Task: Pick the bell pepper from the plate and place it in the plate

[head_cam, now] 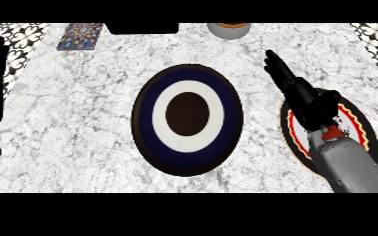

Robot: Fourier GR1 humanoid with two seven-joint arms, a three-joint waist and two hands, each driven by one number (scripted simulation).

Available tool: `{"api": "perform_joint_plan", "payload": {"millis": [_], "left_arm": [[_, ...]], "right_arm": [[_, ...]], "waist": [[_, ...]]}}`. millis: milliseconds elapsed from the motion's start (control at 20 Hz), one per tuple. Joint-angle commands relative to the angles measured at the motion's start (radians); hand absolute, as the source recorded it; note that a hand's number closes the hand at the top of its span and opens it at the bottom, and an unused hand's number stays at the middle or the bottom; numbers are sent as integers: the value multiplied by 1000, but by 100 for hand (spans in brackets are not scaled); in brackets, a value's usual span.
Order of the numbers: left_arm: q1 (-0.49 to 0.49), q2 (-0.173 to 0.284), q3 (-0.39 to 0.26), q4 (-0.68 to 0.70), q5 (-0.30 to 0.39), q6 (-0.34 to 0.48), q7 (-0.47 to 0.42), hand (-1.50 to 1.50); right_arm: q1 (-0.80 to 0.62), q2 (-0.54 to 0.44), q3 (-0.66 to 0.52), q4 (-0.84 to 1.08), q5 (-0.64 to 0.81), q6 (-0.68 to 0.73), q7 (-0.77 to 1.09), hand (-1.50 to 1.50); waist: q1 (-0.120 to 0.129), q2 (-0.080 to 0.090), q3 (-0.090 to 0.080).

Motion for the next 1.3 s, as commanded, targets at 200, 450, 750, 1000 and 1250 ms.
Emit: {"api": "perform_joint_plan", "payload": {"millis": [200,450,750,1000,1250], "left_arm": [[-35,-92,-85,-68,104,-135,-45,0],[-24,-120,-77,-46,178,-186,-39,0],[-14,-127,-77,-75,186,-218,-40,0],[-45,-127,-50,-34,192,-272,-35,0],[-4,-173,-73,-55,145,-240,-57,0]], "right_arm": [[22,11,222,-128,-16,355,-221,150],[44,-225,305,-119,515,129,-257,150],[348,-126,146,34,256,49,-719,-150],[351,-173,21,-28,186,110,-811,-150],[368,-346,-76,-172,248,108,-686,-150]], "waist": [[5,16,-23],[-35,9,-26],[-12,17,-22],[-9,15,-25],[-22,13,-26]]}}
